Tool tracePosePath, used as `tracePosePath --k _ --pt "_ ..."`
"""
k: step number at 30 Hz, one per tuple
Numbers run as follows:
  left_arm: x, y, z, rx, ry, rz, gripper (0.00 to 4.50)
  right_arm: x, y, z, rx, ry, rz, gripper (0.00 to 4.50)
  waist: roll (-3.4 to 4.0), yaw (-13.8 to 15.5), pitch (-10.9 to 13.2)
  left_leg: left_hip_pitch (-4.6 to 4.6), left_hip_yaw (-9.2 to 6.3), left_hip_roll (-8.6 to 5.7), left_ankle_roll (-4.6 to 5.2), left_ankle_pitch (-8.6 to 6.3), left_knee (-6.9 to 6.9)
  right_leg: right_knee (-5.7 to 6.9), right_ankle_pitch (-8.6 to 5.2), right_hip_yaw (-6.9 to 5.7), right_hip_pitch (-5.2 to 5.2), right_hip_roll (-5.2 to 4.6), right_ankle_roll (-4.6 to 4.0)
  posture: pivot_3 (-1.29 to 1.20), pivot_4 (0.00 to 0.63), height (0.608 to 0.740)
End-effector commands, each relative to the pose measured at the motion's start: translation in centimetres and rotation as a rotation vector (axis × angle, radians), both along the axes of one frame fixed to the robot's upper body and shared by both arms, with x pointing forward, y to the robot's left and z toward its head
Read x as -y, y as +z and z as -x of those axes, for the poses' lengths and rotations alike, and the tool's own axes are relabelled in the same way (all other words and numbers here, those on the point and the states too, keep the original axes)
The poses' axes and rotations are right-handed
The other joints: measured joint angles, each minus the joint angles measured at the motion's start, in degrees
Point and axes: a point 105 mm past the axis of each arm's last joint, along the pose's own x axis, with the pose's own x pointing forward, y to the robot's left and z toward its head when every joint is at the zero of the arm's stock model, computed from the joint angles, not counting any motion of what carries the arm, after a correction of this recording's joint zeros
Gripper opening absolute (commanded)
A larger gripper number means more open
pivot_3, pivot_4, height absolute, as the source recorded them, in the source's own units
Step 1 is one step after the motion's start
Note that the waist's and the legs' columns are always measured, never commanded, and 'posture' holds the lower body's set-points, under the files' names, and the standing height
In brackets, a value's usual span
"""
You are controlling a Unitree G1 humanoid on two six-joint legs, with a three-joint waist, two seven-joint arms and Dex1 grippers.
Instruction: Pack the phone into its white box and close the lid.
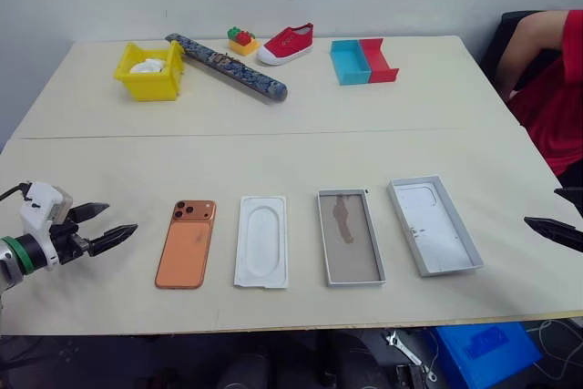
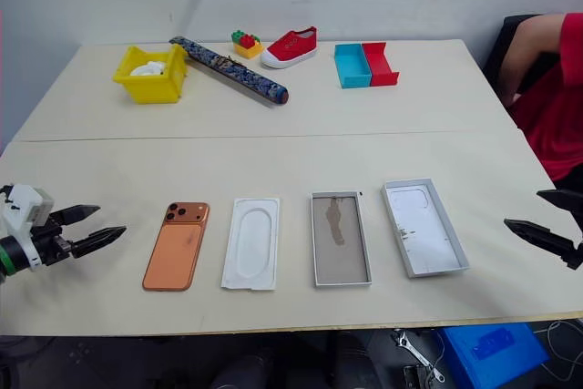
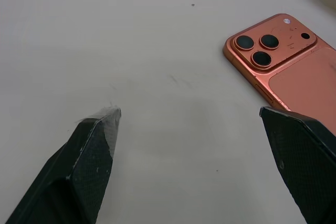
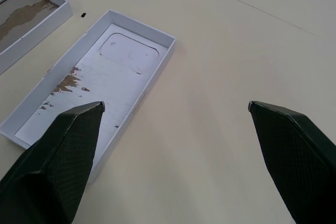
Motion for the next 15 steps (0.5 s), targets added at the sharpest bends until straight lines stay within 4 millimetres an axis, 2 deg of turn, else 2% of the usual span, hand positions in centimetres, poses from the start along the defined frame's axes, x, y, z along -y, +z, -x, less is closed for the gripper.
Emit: tracePosePath --k 1,7,10,15 --pt "-0.4 0.2 0.3 0.006 0.016 -0.024 4.45 0.1 1.0 0.1 0.05 -0.008 0.021 4.5 0.0 0.0 0.0 0.0 0.0 0.0 0.0 0.0 0.0 0.0 0.0 0.0 0.0 0.0 0.0 0.0 0.15 0.74" --pt "0.9 0.9 0.1 -0.033 -0.019 0.04 4.45 -0.4 1.8 -0.4 0.093 0.004 0.051 4.5 -0.01 0.0 0.0 0.01 -0.01 0.0 0.0 0.0 0.01 0.04 0.0 0.0 0.0 0.0 0.0 0.0 0.15 0.74" --pt "2.2 1.6 -0.2 -0.051 -0.062 0.094 4.45 -1.6 2.3 -0.5 0.105 0.049 0.055 4.5 0.0 0.1 0.0 0.01 -0.01 0.0 -0.01 0.01 0.01 0.07 0.0 0.0 0.0 0.0 0.01 0.0 0.15 0.74" --pt "6.1 3.1 0.0 -0.138 -0.219 0.235 4.45 -5.3 3.0 0.0 0.102 0.188 0.047 4.5 -0.01 0.0 0.0 0.0 -0.03 0.0 -0.05 0.03 0.05 0.14 0.02 -0.01 0.0 0.0 0.03 0.0 0.15 0.74"
